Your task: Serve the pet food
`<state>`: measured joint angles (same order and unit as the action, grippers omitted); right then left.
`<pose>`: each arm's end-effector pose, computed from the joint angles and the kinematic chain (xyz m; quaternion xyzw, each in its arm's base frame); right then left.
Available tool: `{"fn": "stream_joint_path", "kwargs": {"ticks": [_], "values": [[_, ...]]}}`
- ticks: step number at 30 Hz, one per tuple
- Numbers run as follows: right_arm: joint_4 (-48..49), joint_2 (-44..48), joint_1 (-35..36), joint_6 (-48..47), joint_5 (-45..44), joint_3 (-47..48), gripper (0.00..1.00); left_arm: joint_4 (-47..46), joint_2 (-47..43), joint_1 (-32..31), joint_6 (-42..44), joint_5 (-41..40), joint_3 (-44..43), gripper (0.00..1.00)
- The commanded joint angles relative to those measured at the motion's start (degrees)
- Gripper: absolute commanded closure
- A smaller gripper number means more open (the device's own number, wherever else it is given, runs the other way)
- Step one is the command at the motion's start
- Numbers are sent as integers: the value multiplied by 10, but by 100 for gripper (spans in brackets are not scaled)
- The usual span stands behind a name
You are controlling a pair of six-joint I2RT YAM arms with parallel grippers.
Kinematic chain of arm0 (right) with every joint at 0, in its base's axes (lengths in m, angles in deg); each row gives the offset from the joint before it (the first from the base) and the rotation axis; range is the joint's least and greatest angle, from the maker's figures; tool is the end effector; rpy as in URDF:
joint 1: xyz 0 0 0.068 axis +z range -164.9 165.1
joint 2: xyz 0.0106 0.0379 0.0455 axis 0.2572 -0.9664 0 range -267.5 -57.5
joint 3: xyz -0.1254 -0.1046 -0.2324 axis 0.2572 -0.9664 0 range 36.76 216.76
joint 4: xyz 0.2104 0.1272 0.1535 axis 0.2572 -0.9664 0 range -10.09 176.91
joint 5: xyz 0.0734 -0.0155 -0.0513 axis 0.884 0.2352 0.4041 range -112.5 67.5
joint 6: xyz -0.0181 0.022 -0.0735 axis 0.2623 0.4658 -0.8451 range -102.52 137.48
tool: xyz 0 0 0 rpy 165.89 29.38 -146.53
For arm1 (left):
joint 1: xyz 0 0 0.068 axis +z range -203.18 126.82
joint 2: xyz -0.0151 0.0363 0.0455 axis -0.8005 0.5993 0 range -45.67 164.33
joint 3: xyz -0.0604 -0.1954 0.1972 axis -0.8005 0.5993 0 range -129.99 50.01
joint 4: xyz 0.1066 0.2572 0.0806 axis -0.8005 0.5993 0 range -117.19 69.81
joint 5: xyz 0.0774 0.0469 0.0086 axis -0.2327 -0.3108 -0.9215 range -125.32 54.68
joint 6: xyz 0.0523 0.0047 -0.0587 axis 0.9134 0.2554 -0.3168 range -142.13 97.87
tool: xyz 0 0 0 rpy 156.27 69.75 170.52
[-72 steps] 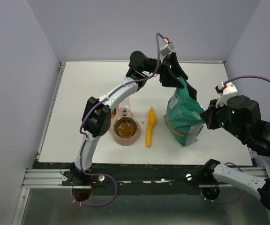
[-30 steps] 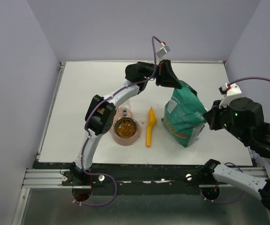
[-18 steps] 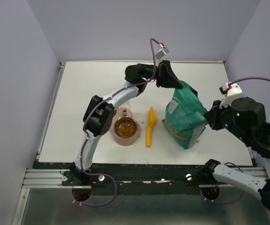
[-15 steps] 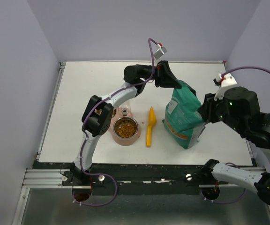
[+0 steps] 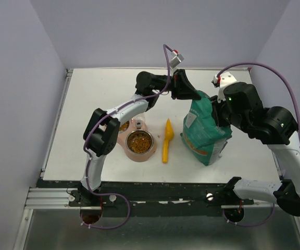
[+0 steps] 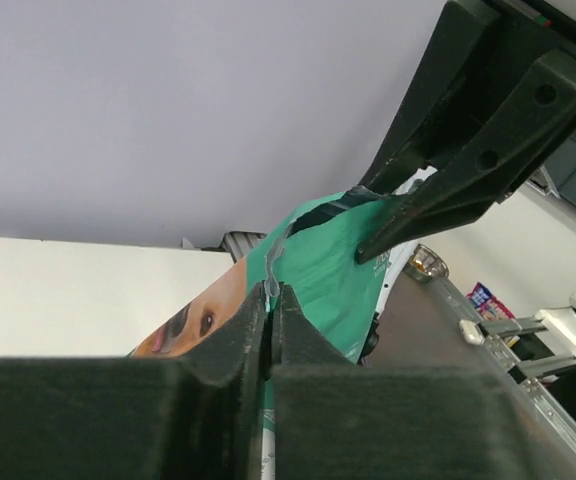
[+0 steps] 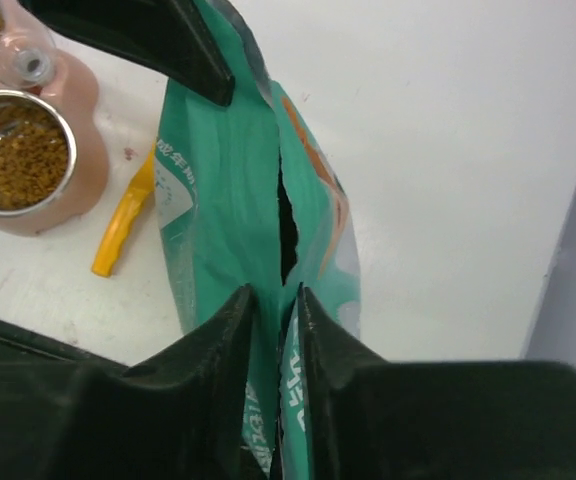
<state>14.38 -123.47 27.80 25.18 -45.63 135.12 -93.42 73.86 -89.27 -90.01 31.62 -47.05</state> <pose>0.1738 0.1244 0.4754 -0.1865 0.8727 0.0113 0.4511 0.3719 -0.3480 0.3731 0.3981 0.4539 -0.7377 0.3019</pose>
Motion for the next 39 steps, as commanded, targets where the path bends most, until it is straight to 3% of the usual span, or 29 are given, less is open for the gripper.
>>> {"fn": "stream_joint_path", "kwargs": {"ticks": [1,2,3,6,11,13,17,19,22,26,32,36,37,39], "values": [[1,5,0,-41,-17,-4,84,-13,-34,3,1,-9,-23,75],[5,13,0,-44,-25,-12,90,-36,-29,4,-21,7,-30,64],[10,21,0,-50,-25,-17,92,-55,-18,8,-47,32,-50,59],[11,44,0,-67,5,-20,99,-85,18,9,-118,85,-95,53],[5,63,1,-88,48,-27,99,-118,19,3,-133,89,-68,61],[4,65,0,-88,56,-27,94,-97,19,-2,-110,101,-54,63],[-1,66,0,-88,48,-32,92,-121,25,-4,-129,114,-47,71],[-1,64,0,-88,50,-32,86,-136,24,-3,-141,115,-40,79],[8,57,0,-88,57,-36,63,-148,14,-3,-142,105,-25,100],[18,29,-1,-102,40,-36,50,-134,4,-4,-123,89,-23,100],[55,-21,0,-155,16,-15,45,-118,4,-5,-119,80,-55,100],[74,-60,0,-180,39,13,52,-132,8,-4,-147,84,-76,100],[75,-64,0,-183,41,16,58,-131,7,-4,-148,86,-77,100],[76,-60,0,-187,38,15,83,-123,4,0,-146,90,-74,95]]}}
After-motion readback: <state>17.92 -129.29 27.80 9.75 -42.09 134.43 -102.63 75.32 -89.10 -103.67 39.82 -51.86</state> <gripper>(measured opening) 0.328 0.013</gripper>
